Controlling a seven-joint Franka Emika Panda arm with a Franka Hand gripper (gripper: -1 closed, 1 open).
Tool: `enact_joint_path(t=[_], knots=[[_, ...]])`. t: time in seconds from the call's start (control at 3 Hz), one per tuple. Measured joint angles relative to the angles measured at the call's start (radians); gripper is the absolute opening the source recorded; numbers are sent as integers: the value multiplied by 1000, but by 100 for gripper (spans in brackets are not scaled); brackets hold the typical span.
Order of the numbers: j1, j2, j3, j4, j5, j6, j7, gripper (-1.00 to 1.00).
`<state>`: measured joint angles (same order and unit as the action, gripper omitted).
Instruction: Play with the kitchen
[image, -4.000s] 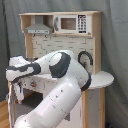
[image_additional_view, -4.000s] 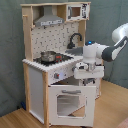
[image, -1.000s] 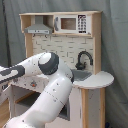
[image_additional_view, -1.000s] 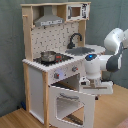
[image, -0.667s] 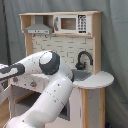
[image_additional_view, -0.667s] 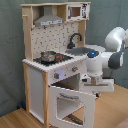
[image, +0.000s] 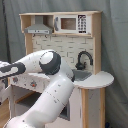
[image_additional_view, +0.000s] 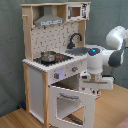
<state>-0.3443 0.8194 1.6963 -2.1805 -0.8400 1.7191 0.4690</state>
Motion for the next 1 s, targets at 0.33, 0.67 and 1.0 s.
enact_joint_path(t=[0.33, 0.67, 1.0], knots=[[-5, 0, 9, 5, -12, -12, 6, 100], [-28, 0, 57, 16, -84, -81, 45, 100], [-40, 0, 101, 16, -148, -151, 81, 100]])
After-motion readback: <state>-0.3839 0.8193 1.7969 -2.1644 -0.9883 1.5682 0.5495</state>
